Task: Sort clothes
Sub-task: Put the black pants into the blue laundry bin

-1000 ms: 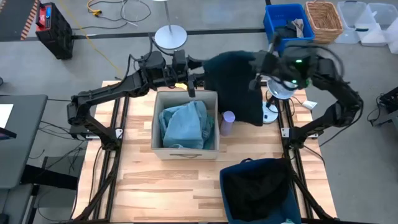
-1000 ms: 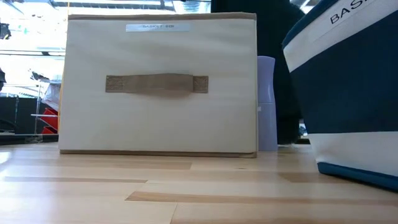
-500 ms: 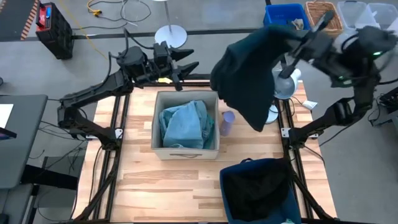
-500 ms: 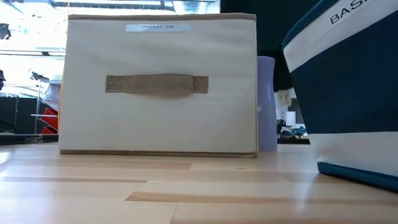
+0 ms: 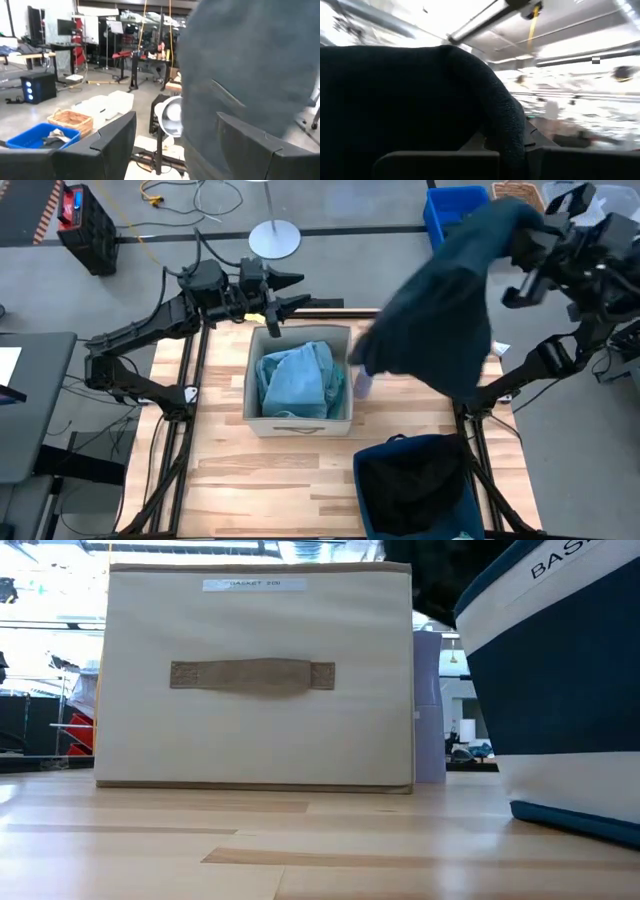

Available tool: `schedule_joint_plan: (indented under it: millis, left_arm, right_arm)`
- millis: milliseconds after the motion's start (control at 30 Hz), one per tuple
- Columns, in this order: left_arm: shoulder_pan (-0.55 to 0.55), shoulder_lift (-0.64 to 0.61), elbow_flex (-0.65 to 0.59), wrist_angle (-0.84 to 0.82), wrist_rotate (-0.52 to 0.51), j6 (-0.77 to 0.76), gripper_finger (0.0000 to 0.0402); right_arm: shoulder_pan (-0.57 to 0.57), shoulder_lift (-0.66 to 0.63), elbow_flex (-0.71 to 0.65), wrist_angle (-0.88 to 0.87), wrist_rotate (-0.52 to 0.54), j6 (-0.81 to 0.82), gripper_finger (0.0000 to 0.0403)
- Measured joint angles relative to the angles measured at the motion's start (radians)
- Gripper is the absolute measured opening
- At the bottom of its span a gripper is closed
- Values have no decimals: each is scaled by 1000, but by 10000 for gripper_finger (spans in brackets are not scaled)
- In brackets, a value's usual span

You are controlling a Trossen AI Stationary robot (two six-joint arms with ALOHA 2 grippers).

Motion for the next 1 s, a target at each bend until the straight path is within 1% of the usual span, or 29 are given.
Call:
schedule_joint_plan:
  millis: [267, 400, 433, 600, 733, 867, 1000]
  left_arm:
    - [0, -50, 0, -7, 1, 0, 261]
    - [1, -56, 0, -29, 45, 10, 261]
    - [1, -55, 0, -36, 55, 10, 261]
    - [1, -53, 0, -99, 62, 2, 261]
    - [1, -54, 0, -156, 61, -17, 261]
    - [-4, -54, 0, -150, 62, -43, 261]
    - [-9, -54, 0, -142, 62, -29, 261]
  right_arm:
    - [138, -21, -1, 1, -28, 267, 15]
    - [199, -37, -1, 8, -28, 499, 15]
    - [215, -38, 0, 4, -28, 536, 15]
    - [311, -36, 0, -83, -45, 663, 15]
    - [396, -22, 0, -204, -45, 761, 15]
    - [490, 1, -2, -308, -46, 848, 16]
    - [607, 1, -3, -336, -47, 876, 16]
